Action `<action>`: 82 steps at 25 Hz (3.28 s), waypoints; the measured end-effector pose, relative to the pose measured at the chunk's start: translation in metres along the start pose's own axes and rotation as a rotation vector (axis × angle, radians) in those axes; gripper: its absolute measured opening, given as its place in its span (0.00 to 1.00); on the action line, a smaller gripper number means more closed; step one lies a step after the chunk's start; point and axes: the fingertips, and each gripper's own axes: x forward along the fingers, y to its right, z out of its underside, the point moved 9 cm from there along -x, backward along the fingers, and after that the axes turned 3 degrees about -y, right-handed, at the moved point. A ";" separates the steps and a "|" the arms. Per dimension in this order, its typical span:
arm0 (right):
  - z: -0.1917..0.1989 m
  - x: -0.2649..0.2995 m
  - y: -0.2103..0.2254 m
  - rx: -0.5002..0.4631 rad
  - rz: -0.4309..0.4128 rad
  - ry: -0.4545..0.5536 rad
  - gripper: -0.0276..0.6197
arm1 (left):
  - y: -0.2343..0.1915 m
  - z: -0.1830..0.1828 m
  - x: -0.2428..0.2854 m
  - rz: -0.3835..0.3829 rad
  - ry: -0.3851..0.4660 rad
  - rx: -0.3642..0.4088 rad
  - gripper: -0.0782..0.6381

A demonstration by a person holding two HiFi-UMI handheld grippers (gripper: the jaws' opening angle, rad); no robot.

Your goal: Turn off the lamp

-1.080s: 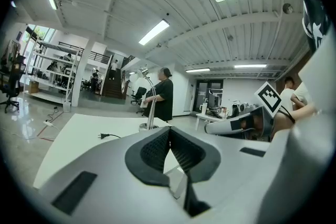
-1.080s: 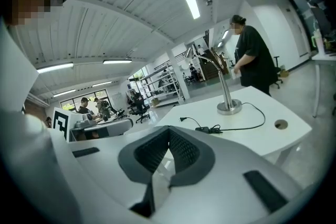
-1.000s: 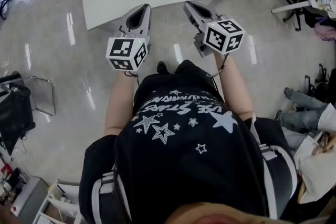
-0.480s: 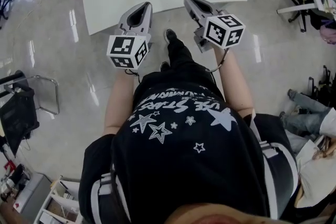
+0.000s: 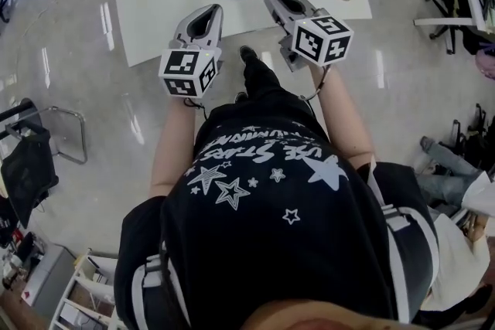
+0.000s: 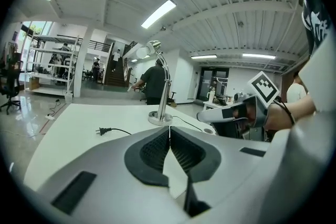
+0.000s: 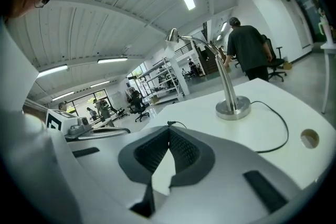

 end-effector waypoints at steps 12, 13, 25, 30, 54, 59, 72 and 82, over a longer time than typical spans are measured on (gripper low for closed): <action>-0.011 0.060 0.055 0.020 -0.034 -0.130 0.05 | -0.025 0.013 0.085 0.018 -0.181 0.066 0.13; -0.009 0.065 0.057 0.023 -0.037 -0.142 0.05 | -0.028 0.015 0.089 0.016 -0.192 0.074 0.13; 0.002 0.099 0.069 0.028 -0.076 -0.251 0.05 | -0.035 0.037 0.127 0.047 -0.311 0.298 0.25; 0.009 0.110 0.068 0.030 -0.094 -0.285 0.05 | -0.032 0.046 0.140 0.094 -0.335 0.484 0.30; 0.010 0.129 0.069 0.003 -0.122 -0.353 0.05 | -0.037 0.045 0.168 0.193 -0.470 0.633 0.30; 0.008 0.128 0.075 0.018 -0.119 -0.353 0.05 | -0.037 0.043 0.172 0.214 -0.479 0.582 0.30; 0.004 0.138 0.084 0.060 -0.064 -0.389 0.05 | -0.046 0.045 0.168 0.231 -0.489 0.543 0.30; 0.004 0.128 0.083 0.027 -0.059 -0.378 0.05 | -0.036 0.043 0.167 0.190 -0.467 0.556 0.30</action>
